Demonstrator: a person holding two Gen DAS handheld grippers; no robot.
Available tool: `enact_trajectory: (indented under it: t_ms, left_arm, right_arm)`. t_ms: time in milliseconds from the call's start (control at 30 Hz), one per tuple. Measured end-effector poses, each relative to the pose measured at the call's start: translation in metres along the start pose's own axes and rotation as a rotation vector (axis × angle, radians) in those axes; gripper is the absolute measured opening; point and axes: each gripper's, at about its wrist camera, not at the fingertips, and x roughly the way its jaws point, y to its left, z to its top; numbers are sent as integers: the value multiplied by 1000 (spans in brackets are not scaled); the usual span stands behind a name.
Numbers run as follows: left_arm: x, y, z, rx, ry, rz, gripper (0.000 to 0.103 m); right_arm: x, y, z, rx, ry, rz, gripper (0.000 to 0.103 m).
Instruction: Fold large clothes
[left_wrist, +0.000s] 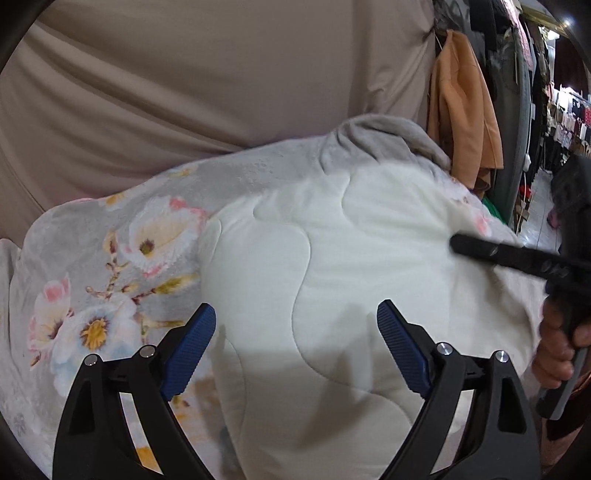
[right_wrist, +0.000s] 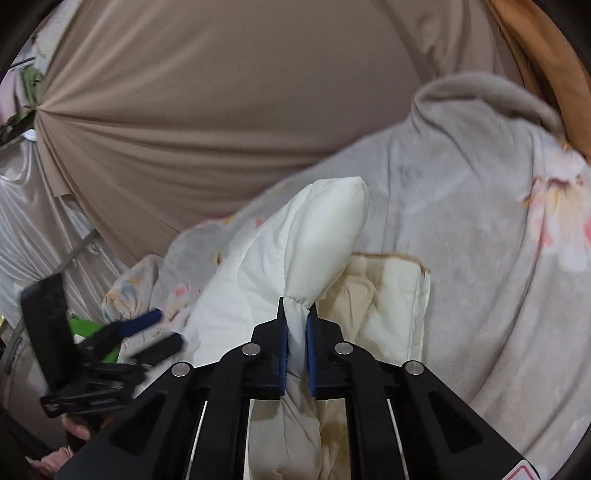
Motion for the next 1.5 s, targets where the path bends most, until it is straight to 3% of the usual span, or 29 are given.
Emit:
enact_trajectory:
  t_ms: [133, 300, 800, 900, 933, 1133, 1233, 1333, 1500]
  left_arm:
    - [29, -11, -14, 10, 38, 16, 89]
    - [43, -19, -23, 37, 23, 68, 96]
    - [64, -23, -43, 32, -16, 129, 98]
    - [53, -16, -40, 9, -4, 99, 98]
    - [45, -12, -39, -3, 4, 86, 98]
    - [-12, 1, -61, -12, 44, -3, 98]
    - [0, -3, -88, -1, 134, -10, 98]
    - [26, 0, -109, -48, 229, -55, 98]
    - [34, 6, -115, -96, 229, -94, 98]
  right_arm:
    - [22, -22, -14, 16, 64, -133, 8]
    - [49, -36, -35, -8, 105, -184, 12]
    - [60, -39, -44, -43, 117, -203, 14]
    - [43, -38, -37, 18, 116, -172, 17]
    - [32, -34, -35, 43, 106, -165, 24]
    - [-47, 13, -63, -15, 51, -168, 16]
    - [-44, 7, -90, -1, 116, -207, 14]
    - [-26, -18, -110, 80, 167, -190, 14]
    - [-19, -27, -114, 97, 161, -158, 13]
